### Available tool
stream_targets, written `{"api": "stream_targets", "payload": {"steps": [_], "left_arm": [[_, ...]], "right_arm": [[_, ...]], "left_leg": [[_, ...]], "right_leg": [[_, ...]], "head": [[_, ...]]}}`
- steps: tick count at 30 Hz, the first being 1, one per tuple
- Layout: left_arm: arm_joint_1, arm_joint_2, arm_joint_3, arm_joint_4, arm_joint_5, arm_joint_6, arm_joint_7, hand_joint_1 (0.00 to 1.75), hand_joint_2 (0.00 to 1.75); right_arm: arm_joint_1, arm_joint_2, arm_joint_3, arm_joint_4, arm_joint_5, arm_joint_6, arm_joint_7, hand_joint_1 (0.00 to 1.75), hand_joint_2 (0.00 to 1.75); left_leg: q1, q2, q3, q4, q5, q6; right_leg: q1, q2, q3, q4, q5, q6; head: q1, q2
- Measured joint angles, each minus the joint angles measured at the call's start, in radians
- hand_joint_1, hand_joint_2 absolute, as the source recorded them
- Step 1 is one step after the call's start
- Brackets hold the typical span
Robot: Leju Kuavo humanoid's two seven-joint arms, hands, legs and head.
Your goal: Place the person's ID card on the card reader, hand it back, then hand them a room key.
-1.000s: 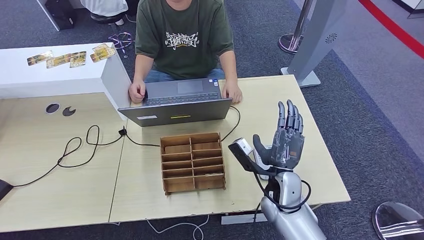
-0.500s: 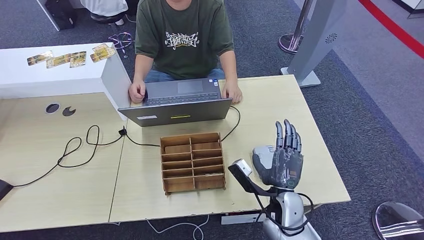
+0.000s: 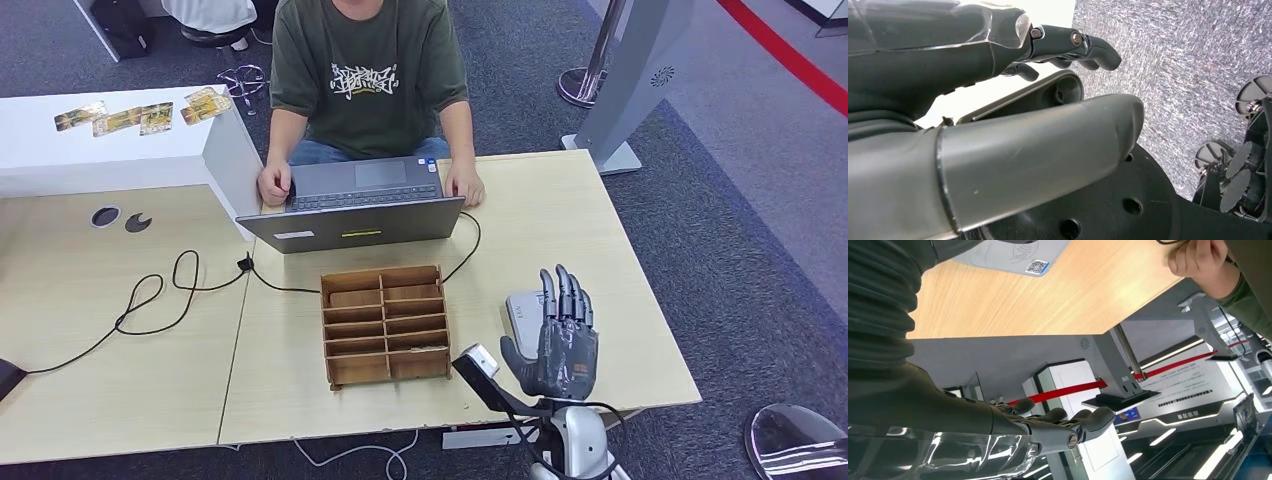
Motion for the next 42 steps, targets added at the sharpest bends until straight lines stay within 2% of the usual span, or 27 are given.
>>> {"api": "stream_targets", "payload": {"steps": [9,21,34,42], "left_arm": [[0.002,0.000,0.005,0.000,0.000,-0.001,0.001,0.00,0.00],[0.002,0.000,0.023,0.000,0.000,-0.001,-0.002,0.00,0.00],[0.002,0.000,0.031,0.000,0.000,-0.003,-0.009,0.00,0.00],[0.003,-0.001,0.040,0.000,-0.001,-0.003,-0.009,0.00,0.00]], "right_arm": [[0.015,-0.053,0.050,-0.044,-0.016,0.060,0.001,0.00,1.75],[0.016,-0.123,0.146,-0.066,-0.126,0.142,-0.018,0.00,1.75],[-0.027,-0.140,0.233,-0.014,-0.224,0.252,-0.031,0.00,1.75],[-0.044,-0.143,0.258,0.010,-0.238,0.263,-0.031,0.00,1.75]], "left_leg": [[0.000,0.000,0.000,0.000,0.000,0.000],[0.000,0.000,0.000,0.000,0.000,0.000],[0.000,0.000,0.000,0.000,0.000,0.000],[0.000,0.000,0.000,0.000,0.000,0.000]], "right_leg": [[0.000,0.000,0.000,0.000,0.000,0.000],[0.000,0.000,0.000,0.000,0.000,0.000],[0.000,0.000,0.000,0.000,0.000,0.000],[0.000,0.000,0.000,0.000,0.000,0.000]], "head": [[0.000,0.000],[0.000,0.000],[0.000,0.000],[0.000,0.000]]}}
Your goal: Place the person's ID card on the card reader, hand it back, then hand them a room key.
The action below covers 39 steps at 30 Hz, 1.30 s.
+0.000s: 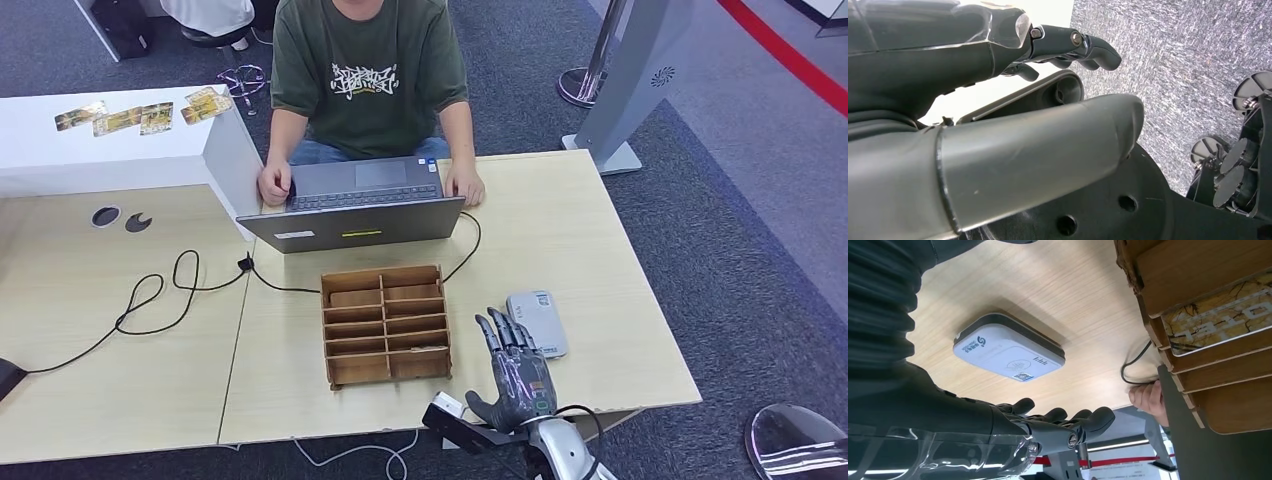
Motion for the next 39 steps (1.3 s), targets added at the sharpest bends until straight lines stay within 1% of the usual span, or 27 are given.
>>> {"api": "stream_targets", "payload": {"steps": [4,13,19,23,31,39], "left_arm": [[0.000,-0.001,0.001,0.000,-0.004,0.000,-0.002,0.00,0.00],[-0.001,-0.005,0.001,0.000,-0.010,0.000,-0.012,0.00,0.00],[-0.001,-0.005,0.001,0.000,-0.009,0.000,-0.013,0.00,0.00],[-0.001,-0.005,0.002,0.000,-0.006,0.001,-0.020,0.00,0.00],[-0.001,-0.005,0.002,0.000,-0.006,0.001,-0.020,0.00,0.00],[-0.001,-0.005,0.002,0.000,-0.019,-0.002,-0.021,0.00,0.00]], "right_arm": [[-0.014,0.006,0.018,0.019,-0.008,-0.020,0.011,0.00,1.75],[-0.050,0.053,0.057,0.061,-0.024,-0.105,0.007,0.00,1.75],[-0.054,0.059,0.063,0.061,-0.018,-0.127,0.004,0.00,1.75],[-0.056,0.077,0.068,0.020,-0.003,-0.171,-0.012,0.00,1.75],[-0.064,0.078,0.086,-0.024,-0.012,-0.168,-0.034,0.00,1.75],[-0.096,0.088,0.109,-0.014,-0.057,-0.146,-0.059,0.00,1.75]], "left_leg": [[0.000,0.000,0.000,0.000,0.000,0.000],[0.000,0.000,0.000,0.000,0.000,0.000],[0.000,0.000,0.000,0.000,0.000,0.000],[0.000,0.000,0.000,0.000,0.000,0.000],[0.000,0.000,0.000,0.000,0.000,0.000],[0.000,0.000,0.000,0.000,0.000,0.000]], "right_leg": [[0.000,0.000,0.000,0.000,0.000,0.000],[0.000,0.000,0.000,0.000,0.000,0.000],[0.000,0.000,0.000,0.000,0.000,0.000],[0.000,0.000,0.000,0.000,0.000,0.000],[0.000,0.000,0.000,0.000,0.000,0.000],[0.000,0.000,0.000,0.000,0.000,0.000]], "head": [[0.000,0.000],[0.000,0.000],[0.000,0.000],[0.000,0.000],[0.000,0.000],[0.000,0.000]]}}
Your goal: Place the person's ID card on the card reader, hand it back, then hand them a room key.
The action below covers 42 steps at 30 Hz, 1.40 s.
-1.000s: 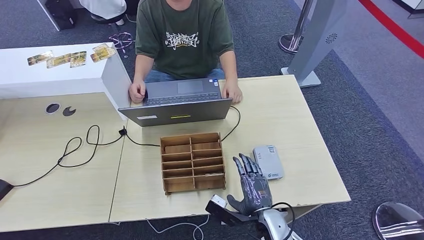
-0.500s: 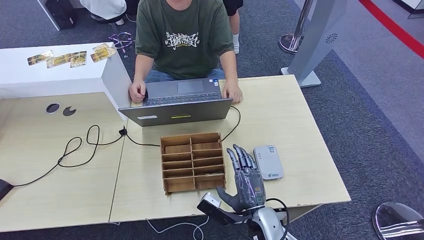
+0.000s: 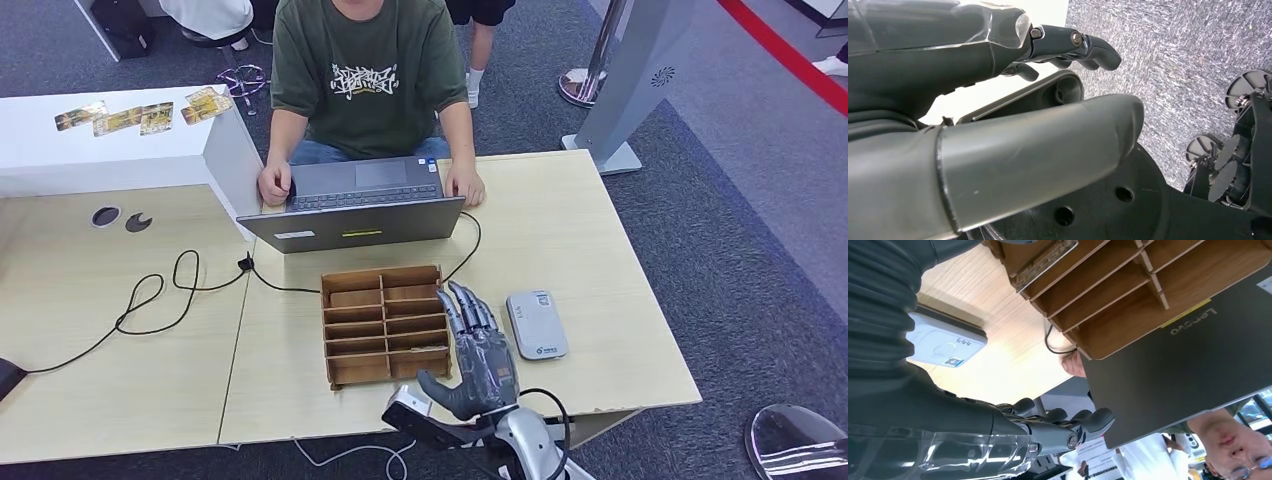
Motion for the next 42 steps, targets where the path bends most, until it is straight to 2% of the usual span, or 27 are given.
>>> {"api": "stream_targets", "payload": {"steps": [6,14,22,31,42], "left_arm": [[0.000,0.000,0.000,0.000,-0.011,-0.005,0.002,0.00,0.00],[0.000,0.000,0.000,0.000,-0.014,-0.007,0.008,0.00,0.00],[0.000,0.000,0.000,0.000,-0.014,-0.008,0.008,0.00,0.00],[0.000,0.000,0.000,0.000,-0.008,-0.008,0.008,0.00,0.00],[0.001,0.001,0.001,0.000,0.002,-0.006,0.008,0.00,0.00]], "right_arm": [[-0.038,0.006,0.029,0.042,-0.001,0.044,0.006,0.00,1.75],[-0.084,0.005,0.077,0.077,0.114,0.070,0.065,0.00,1.75],[-0.116,-0.007,0.111,0.101,0.143,0.093,0.075,0.00,1.75],[-0.148,-0.053,0.144,0.119,0.122,0.167,0.083,0.00,1.75],[-0.148,-0.099,0.155,0.123,0.081,0.180,0.094,0.00,1.75]], "left_leg": [[0.000,0.000,0.000,0.000,0.000,0.000],[0.000,0.000,0.000,0.000,0.000,0.000],[0.000,0.000,0.000,0.000,0.000,0.000],[0.000,0.000,0.000,0.000,0.000,0.000],[0.000,0.000,0.000,0.000,0.000,0.000]], "right_leg": [[0.000,0.000,0.000,0.000,0.000,0.000],[0.000,0.000,0.000,0.000,0.000,0.000],[0.000,0.000,0.000,0.000,0.000,0.000],[0.000,0.000,0.000,0.000,0.000,0.000],[0.000,0.000,0.000,0.000,0.000,0.000]], "head": [[0.000,0.000],[0.000,0.000],[0.000,0.000],[0.000,0.000],[0.000,0.000]]}}
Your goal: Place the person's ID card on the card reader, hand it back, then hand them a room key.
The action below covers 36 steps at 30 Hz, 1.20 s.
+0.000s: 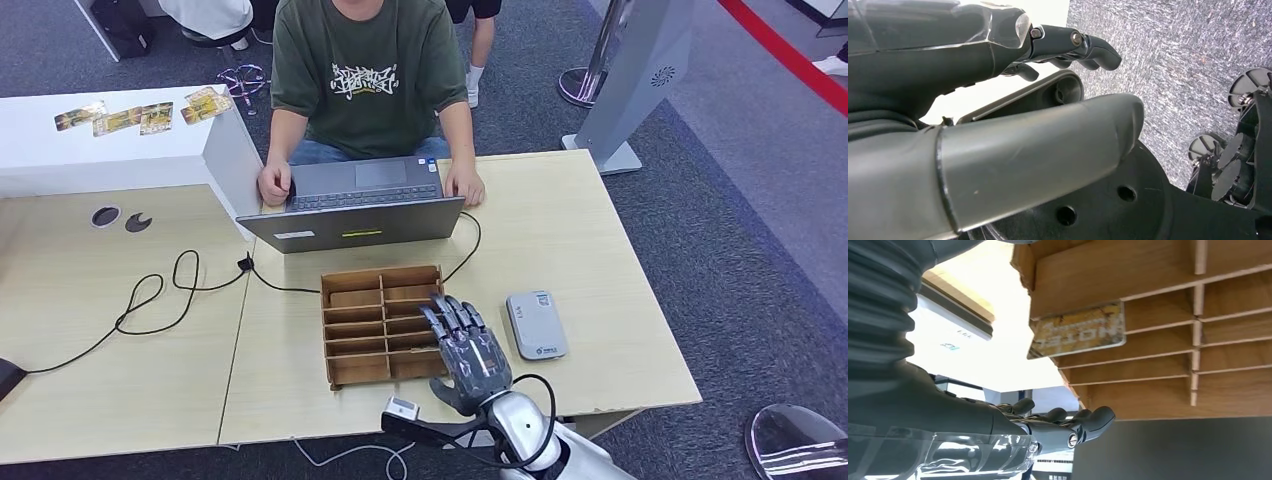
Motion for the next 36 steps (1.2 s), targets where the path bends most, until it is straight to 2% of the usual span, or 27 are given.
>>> {"api": "stream_targets", "payload": {"steps": [9,36], "left_arm": [[0.000,0.000,0.004,0.000,0.004,0.003,0.000,0.00,0.00],[0.000,0.000,0.005,0.000,0.004,0.007,0.000,0.00,0.00]], "right_arm": [[0.009,-0.019,0.000,-0.001,-0.015,0.000,0.009,0.00,1.75],[0.000,-0.012,0.014,0.004,-0.070,-0.021,-0.012,0.00,1.75]], "left_leg": [[0.000,0.000,0.000,0.000,0.000,0.000],[0.000,0.000,0.000,0.000,0.000,0.000]], "right_leg": [[0.000,0.000,0.000,0.000,0.000,0.000],[0.000,0.000,0.000,0.000,0.000,0.000]], "head": [[0.000,0.000],[0.000,0.000]]}}
